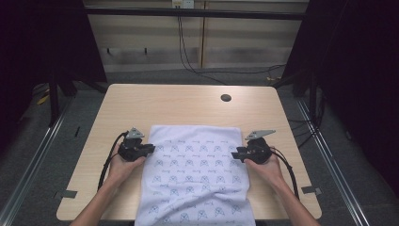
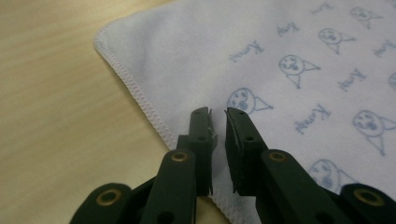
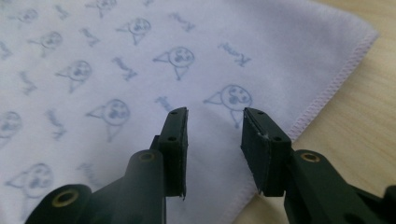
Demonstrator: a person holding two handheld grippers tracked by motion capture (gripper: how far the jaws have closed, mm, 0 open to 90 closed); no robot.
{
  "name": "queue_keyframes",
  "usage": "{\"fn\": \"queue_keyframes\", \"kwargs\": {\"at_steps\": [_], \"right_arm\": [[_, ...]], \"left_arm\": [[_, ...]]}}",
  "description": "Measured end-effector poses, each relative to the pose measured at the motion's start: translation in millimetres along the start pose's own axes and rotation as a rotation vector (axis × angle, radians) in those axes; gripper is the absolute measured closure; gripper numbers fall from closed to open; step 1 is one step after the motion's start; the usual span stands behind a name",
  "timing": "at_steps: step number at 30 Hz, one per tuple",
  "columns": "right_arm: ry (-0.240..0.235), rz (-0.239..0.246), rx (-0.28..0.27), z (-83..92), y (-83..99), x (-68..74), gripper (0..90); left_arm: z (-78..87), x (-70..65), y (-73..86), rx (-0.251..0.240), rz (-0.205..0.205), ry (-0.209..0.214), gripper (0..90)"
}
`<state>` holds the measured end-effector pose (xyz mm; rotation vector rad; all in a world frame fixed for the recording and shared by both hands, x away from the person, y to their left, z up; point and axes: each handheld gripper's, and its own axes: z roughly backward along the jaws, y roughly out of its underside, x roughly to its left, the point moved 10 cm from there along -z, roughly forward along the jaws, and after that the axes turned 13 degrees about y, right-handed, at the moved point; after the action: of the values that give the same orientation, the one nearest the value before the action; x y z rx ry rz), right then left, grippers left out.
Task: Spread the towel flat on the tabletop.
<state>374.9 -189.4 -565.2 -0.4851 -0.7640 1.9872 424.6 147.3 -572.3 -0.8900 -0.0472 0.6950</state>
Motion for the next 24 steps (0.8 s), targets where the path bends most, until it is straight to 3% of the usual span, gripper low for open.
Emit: {"fn": "queue_keyframes", "kwargs": {"at_steps": [1, 4, 8, 10, 15, 18, 19, 20, 22, 24], "right_arm": [[0.006, 0.011, 0.012, -5.9, 1.4, -1.1, 62.4], [0.067, 0.042, 0.001, -15.4, -4.3, -9.2, 69.8], [0.116, -0.002, -0.021, -34.6, -21.8, -23.3, 87.8], [0.124, -0.030, -0.028, -43.9, -30.7, -28.3, 88.7], [0.146, -0.078, -0.013, -58.5, -45.7, -39.4, 86.1], [0.139, -0.087, -0.025, -56.4, -45.2, -38.8, 73.6], [0.119, -0.096, -0.039, -53.5, -45.1, -36.4, 71.6], [0.102, -0.099, -0.045, -51.3, -44.4, -34.5, 70.6], [0.077, -0.093, -0.060, -47.6, -42.2, -29.5, 69.1], [0.079, -0.092, -0.058, -48.1, -41.2, -27.8, 66.8]], "left_arm": [[-2.2, 5.4, -3.1, -0.025, 0.019, -0.003, 81.9], [-5.0, 13.2, -7.9, -0.017, 0.015, -0.027, 84.1], [-12.2, 25.5, -16.9, -0.059, 0.070, -0.021, 87.8], [-13.0, 31.4, -18.7, -0.067, 0.084, -0.007, 88.6], [-12.3, 44.1, -21.9, -0.094, 0.137, -0.009, 86.3], [-7.4, 42.6, -21.4, -0.100, 0.136, -0.013, 77.3], [-6.3, 41.1, -21.6, -0.107, 0.136, 0.004, 76.1], [-6.4, 37.5, -21.1, -0.110, 0.136, 0.046, 76.2], [-8.0, 36.8, -18.0, -0.080, 0.117, 0.026, 76.2], [-9.8, 34.4, -19.1, -0.084, 0.118, 0.040, 75.4]]}}
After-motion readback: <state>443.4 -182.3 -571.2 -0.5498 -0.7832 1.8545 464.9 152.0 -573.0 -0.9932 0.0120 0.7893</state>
